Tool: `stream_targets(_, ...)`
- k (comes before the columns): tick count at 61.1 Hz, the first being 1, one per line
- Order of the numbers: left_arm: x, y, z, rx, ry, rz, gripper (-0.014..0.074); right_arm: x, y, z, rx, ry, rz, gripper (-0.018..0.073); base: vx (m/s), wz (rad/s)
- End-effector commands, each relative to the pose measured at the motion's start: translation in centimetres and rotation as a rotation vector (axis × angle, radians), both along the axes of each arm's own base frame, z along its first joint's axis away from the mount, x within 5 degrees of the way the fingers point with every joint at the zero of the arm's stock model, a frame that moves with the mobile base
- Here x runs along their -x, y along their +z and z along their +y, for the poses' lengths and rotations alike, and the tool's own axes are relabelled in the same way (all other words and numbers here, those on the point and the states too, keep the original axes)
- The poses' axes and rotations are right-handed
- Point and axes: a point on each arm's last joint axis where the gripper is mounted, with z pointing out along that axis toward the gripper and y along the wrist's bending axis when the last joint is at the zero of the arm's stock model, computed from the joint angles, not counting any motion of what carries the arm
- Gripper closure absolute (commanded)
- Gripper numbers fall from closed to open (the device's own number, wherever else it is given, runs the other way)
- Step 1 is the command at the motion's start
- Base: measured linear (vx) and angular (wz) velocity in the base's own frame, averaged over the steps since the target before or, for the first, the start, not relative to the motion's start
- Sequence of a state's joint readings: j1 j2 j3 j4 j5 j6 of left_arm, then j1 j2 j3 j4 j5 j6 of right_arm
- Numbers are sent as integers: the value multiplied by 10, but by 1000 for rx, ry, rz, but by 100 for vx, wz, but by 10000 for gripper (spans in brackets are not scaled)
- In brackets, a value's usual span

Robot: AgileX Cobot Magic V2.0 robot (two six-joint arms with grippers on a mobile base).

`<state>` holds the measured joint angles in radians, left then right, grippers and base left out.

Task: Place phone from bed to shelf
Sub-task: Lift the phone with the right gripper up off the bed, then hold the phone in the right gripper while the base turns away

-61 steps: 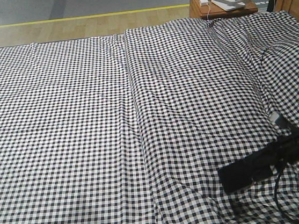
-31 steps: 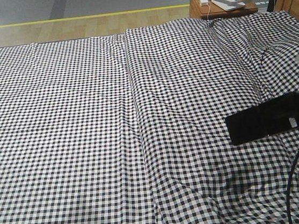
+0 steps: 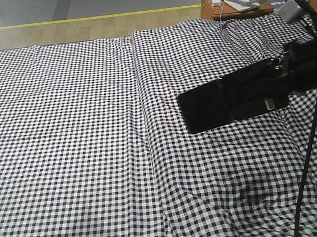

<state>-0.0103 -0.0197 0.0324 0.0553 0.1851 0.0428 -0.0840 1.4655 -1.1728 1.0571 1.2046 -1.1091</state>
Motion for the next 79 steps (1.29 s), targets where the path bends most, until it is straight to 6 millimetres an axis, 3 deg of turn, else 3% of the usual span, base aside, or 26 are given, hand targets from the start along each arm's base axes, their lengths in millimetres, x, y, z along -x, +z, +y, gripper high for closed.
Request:
stream_targets(1,1,15,-1,10,-6,-99,596,26,35,26,-121,115,-47,560,0,0)
stream_targets(15,1,15,-1,10,-6,-99,596,60,55,62,-142,251,-79,561,0,0)
stream_targets(27,1,15,-1,10,-6,-99,596,77,63,77,-150,324,-99,561,0,0)
stream_targets(79,1,15,-1,10,-6,-99,596,78,63,77,-148,324,-102,561,0,0)
